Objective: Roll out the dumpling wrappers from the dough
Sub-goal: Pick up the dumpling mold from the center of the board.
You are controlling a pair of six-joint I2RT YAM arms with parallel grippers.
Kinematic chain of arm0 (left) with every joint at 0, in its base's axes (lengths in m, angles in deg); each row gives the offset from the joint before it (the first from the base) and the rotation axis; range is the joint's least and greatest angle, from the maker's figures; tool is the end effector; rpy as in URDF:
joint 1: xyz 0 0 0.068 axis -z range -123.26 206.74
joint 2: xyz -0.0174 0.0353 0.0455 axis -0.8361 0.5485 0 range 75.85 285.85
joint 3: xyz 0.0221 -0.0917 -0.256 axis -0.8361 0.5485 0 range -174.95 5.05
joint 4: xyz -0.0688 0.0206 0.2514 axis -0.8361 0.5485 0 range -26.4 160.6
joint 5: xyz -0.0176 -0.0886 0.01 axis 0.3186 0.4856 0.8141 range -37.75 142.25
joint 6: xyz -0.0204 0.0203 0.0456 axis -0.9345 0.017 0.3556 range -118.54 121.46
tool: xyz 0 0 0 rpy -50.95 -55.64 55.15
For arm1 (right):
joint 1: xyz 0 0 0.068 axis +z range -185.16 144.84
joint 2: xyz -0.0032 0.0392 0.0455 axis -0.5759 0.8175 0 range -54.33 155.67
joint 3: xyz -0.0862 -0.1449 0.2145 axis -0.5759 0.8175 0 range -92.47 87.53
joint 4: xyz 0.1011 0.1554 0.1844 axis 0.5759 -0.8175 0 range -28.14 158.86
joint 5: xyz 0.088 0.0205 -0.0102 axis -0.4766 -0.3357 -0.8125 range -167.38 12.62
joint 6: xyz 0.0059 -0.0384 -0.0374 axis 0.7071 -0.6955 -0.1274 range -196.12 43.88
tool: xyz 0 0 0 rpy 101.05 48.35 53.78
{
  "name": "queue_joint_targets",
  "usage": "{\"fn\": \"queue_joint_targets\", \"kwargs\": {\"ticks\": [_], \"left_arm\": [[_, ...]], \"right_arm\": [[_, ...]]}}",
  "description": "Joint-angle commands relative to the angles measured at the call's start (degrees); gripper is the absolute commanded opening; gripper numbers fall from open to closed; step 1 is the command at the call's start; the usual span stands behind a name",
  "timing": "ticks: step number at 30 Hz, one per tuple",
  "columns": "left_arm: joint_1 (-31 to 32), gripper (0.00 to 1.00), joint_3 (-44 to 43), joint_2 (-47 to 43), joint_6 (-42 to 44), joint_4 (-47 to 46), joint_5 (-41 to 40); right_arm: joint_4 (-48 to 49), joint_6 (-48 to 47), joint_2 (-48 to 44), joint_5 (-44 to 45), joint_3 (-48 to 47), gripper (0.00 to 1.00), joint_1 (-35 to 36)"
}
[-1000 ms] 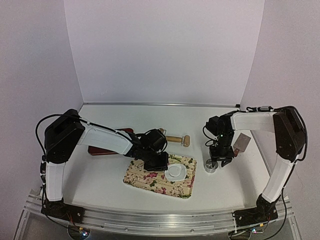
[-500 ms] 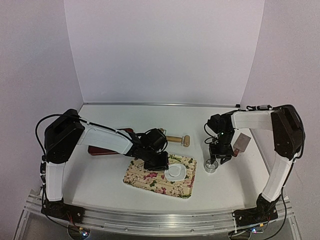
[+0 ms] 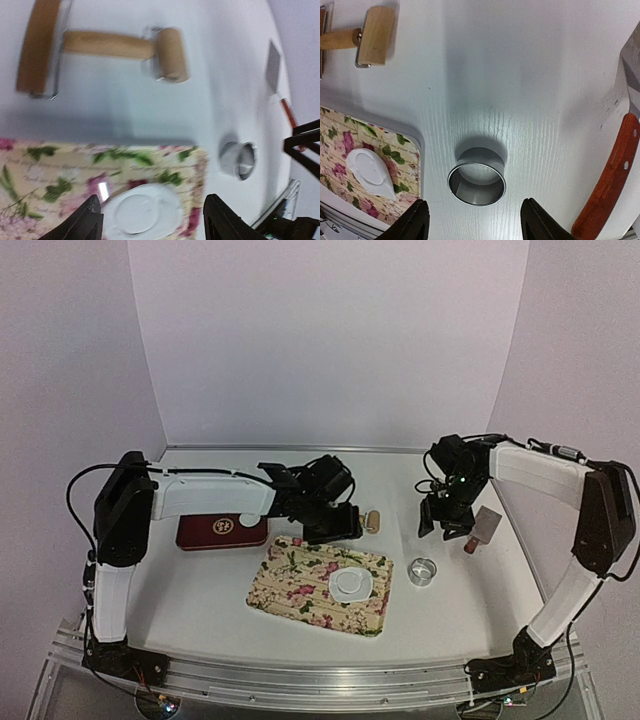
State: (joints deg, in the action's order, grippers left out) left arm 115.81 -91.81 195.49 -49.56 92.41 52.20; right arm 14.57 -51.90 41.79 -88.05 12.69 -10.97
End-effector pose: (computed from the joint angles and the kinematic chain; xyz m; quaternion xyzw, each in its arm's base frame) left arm 0.2405 -0.4012 0.2176 0.0662 0.9420 -0.2694 0.1888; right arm 0.2942 0.1394 0.2375 -0.0115 0.9878 0.1355 0.0762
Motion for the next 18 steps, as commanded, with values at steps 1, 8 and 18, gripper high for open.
{"fn": "queue_joint_targets", "kwargs": {"ticks": [1,8,18], "left_arm": [[1.69,0.68,-14.79,8.98,-0.42,3.34,5.34],[2.67,0.65,-26.4,19.25,-3.01,3.45,12.41],[3.46,0.6,-30.28,24.62,-6.19,0.02,15.45]], "right_arm": [[-2.67,-1.08,-2.82,-0.4,-3.78,0.52,-2.8],[-2.64,-2.63,-6.53,0.51,-2.15,0.57,-5.48],[-1.49,-3.74,-11.28,-3.5,4.81,0.6,-5.49]]}}
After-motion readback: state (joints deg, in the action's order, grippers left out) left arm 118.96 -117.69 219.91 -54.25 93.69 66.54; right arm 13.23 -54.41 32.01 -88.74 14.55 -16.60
